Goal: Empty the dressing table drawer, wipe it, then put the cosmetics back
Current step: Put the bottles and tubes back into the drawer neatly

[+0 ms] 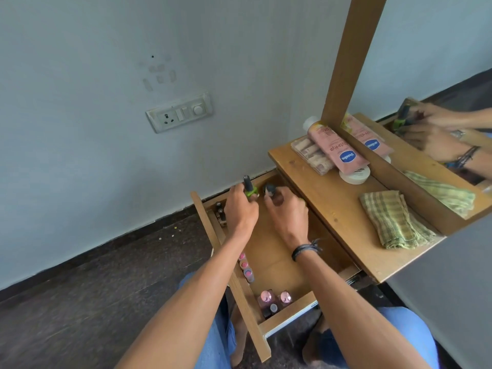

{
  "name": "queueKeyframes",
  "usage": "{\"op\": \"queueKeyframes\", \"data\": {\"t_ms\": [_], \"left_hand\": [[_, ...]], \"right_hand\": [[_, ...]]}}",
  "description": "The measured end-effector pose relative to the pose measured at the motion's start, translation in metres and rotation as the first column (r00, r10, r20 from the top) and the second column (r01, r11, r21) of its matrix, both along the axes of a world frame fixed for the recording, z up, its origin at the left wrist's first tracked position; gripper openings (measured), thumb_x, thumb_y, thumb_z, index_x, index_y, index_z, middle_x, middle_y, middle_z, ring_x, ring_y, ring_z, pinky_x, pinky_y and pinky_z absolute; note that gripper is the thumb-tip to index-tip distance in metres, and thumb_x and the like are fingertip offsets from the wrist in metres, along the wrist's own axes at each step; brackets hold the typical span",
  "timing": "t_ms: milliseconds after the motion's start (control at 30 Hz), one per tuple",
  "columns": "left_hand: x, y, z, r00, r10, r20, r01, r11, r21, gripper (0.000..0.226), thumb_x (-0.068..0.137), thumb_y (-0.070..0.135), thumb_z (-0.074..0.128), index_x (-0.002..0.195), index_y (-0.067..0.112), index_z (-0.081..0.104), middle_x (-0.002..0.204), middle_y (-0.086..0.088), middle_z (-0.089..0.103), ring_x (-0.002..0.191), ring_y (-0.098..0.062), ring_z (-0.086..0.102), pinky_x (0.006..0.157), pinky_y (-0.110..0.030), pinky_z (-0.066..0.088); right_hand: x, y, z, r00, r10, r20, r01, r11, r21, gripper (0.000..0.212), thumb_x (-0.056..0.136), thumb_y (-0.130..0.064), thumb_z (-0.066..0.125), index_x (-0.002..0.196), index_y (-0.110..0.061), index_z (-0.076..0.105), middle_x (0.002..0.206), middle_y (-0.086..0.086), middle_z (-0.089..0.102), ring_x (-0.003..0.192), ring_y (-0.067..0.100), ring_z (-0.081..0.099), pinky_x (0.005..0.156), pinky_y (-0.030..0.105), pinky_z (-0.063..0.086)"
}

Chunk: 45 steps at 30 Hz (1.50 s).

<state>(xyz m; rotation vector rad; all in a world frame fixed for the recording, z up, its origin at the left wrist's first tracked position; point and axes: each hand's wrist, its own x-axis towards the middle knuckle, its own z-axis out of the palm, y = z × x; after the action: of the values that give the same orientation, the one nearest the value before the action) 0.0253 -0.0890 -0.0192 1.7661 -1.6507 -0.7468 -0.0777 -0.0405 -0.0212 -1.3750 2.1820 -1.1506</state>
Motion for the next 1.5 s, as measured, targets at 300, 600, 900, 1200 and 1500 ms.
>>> {"op": "queueKeyframes", "data": {"t_ms": [300,600,900,1200,1500], "left_hand": [[-0.009,0.002,-0.01,0.973,-0.089,0.214,0.091,0.996,0.0,0.033,0.095,0.014,0.067,0.128,0.009,0.062,0.126,-0.009,0.066,0.117,-0.029,0.064,0.087,-0.041,0.058],[-0.018,-0.004,-0.017,0.94,-0.145,0.31,0.136,0.989,0.05,0.027,0.095,0.016,0.065,0.121,0.009,0.063,0.121,-0.013,0.067,0.11,-0.033,0.067,0.085,-0.044,0.059],[-0.017,-0.003,-0.022,0.923,-0.186,0.337,0.159,0.981,0.107,0.022,0.097,0.019,0.065,0.116,0.01,0.064,0.118,-0.013,0.069,0.108,-0.033,0.067,0.081,-0.04,0.056],[-0.017,-0.001,-0.019,0.922,-0.188,0.338,0.147,0.979,0.143,0.028,0.096,0.018,0.065,0.122,0.01,0.062,0.122,-0.014,0.067,0.112,-0.034,0.065,0.084,-0.041,0.055],[-0.016,-0.005,-0.017,0.96,-0.176,0.22,0.16,0.983,0.087,0.049,0.09,0.017,0.071,0.137,0.018,0.057,0.132,-0.005,0.063,0.121,-0.027,0.062,0.09,-0.039,0.055]], "right_hand": [[0.011,-0.005,-0.033,0.998,-0.048,0.044,0.038,0.976,0.216,0.02,0.101,-0.028,0.057,0.111,-0.012,0.064,0.094,0.014,0.072,0.084,0.036,0.069,0.067,0.039,0.058],[0.014,-0.019,-0.042,0.997,-0.079,-0.003,0.077,0.966,0.249,0.018,0.105,-0.024,0.053,0.107,-0.007,0.06,0.09,0.015,0.068,0.081,0.034,0.069,0.059,0.038,0.052],[0.014,-0.017,-0.042,0.994,-0.079,-0.076,0.099,0.945,0.312,0.023,0.103,-0.025,0.055,0.094,-0.007,0.065,0.087,0.013,0.069,0.079,0.031,0.069,0.06,0.035,0.052],[0.016,-0.011,-0.046,0.998,-0.061,-0.03,0.067,0.948,0.312,0.027,0.105,-0.026,0.054,0.093,-0.007,0.068,0.084,0.011,0.069,0.076,0.029,0.068,0.062,0.036,0.055],[0.016,-0.02,-0.053,0.996,-0.086,0.021,0.075,0.947,0.313,0.03,0.108,-0.026,0.046,0.099,-0.006,0.066,0.088,0.015,0.069,0.08,0.033,0.068,0.065,0.042,0.057]]}}
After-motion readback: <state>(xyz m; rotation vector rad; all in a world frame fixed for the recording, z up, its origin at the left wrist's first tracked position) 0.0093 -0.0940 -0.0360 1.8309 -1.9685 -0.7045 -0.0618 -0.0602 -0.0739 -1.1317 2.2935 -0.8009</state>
